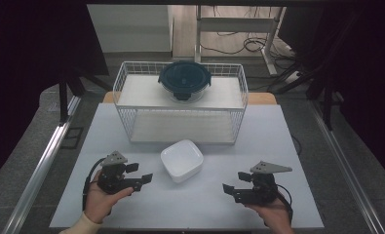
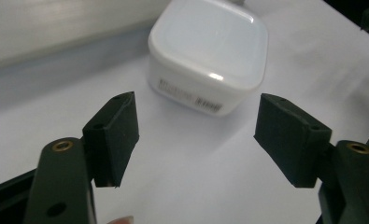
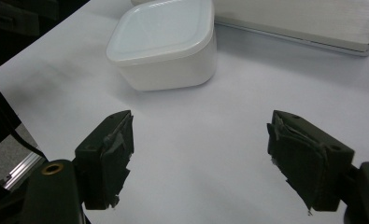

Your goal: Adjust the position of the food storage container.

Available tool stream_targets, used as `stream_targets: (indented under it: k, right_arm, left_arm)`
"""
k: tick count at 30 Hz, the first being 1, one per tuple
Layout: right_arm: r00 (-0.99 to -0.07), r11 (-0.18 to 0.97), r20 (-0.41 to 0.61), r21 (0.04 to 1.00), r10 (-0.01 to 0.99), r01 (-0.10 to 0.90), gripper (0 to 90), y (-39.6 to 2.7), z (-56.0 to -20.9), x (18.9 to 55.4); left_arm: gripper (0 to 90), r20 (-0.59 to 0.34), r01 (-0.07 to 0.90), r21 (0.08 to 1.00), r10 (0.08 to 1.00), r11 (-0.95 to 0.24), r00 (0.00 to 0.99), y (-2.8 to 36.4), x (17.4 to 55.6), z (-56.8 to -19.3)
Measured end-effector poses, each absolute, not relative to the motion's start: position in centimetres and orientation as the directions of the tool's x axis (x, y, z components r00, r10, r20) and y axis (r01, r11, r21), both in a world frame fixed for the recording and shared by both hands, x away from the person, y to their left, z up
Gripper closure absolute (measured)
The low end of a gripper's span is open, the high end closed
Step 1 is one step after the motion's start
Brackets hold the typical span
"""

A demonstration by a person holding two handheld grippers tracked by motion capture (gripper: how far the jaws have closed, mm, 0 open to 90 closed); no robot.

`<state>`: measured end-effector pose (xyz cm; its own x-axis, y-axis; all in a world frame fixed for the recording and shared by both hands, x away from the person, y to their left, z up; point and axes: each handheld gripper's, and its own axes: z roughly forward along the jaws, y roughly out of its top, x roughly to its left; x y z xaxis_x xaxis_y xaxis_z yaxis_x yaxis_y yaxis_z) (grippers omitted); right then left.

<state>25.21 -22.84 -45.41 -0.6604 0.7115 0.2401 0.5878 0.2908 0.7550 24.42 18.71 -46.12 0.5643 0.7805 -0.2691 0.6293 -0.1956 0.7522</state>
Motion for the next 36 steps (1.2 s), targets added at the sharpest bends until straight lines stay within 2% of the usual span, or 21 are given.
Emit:
stream_targets:
  k: [21,27,36]
  right_arm:
    - [-0.644,0.280,0.253,0.744,0.722,0.607,23.0,-23.6,-45.8,25.7]
    - [-0.641,0.280,0.255,0.740,0.724,0.611,23.1,-23.6,-45.8,25.7]
    - [-0.637,0.281,0.258,0.735,0.727,0.618,23.1,-23.7,-46.0,25.8]
  left_arm:
    - [40.7,-0.211,0.620,0.738,0.780,-0.268,0.589,16.0,30.7,-44.1]
    - [43.2,-0.177,0.609,0.737,0.785,-0.294,0.593,15.4,32.2,-44.2]
    - [49.7,-0.180,0.617,0.726,0.782,-0.304,0.597,14.8,34.0,-44.6]
